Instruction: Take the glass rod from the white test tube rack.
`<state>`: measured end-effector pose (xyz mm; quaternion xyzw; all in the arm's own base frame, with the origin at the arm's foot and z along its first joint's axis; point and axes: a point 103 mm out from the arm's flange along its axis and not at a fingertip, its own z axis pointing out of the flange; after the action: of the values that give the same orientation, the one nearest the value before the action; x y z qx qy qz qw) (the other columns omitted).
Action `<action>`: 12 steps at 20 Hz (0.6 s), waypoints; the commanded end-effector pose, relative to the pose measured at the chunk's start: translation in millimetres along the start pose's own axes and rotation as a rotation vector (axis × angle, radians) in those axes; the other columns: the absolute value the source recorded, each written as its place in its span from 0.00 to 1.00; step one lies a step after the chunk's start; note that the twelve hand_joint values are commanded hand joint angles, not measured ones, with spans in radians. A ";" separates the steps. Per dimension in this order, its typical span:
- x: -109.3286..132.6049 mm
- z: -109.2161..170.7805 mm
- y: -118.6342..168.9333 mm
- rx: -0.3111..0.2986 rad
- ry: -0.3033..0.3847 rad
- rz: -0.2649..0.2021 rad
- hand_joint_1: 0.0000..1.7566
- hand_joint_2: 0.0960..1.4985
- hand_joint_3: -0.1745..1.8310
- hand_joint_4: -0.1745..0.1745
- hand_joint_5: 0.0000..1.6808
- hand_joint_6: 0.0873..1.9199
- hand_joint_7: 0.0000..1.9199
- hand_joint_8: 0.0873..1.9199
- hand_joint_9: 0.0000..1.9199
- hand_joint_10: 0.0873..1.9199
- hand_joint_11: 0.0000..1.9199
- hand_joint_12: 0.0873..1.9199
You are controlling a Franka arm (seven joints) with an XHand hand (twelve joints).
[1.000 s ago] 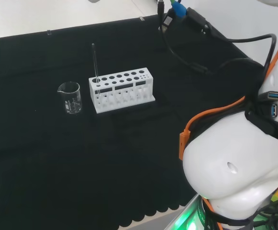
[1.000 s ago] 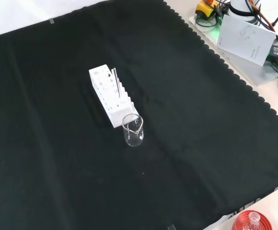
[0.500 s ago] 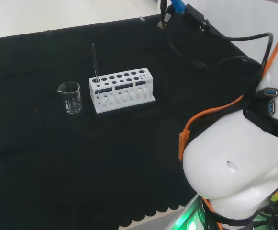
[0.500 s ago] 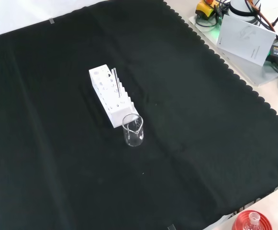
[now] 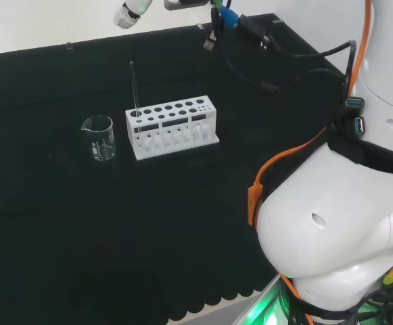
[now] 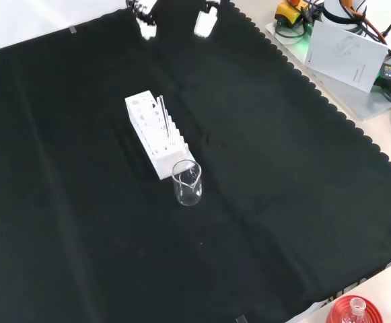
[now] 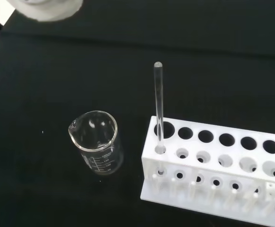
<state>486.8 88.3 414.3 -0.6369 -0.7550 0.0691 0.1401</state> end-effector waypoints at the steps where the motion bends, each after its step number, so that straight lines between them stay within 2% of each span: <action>1: -0.7 32.3 46.8 0.047 0.013 -0.009 0.46 0.42 0.32 0.00 0.15 0.33 0.19 0.46 0.20 0.47 0.13 0.74; 7: -3.3 48.8 68.2 0.075 -0.003 -0.020 0.46 0.41 0.33 0.00 0.16 0.33 0.19 0.46 0.21 0.47 0.14 0.74; 12: -9.4 61.5 78.2 0.084 0.013 -0.017 0.47 0.41 0.33 0.00 0.16 0.34 0.20 0.47 0.21 0.47 0.14 0.73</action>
<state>535.3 99.5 345.6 -0.6264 -0.7546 0.0959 0.1702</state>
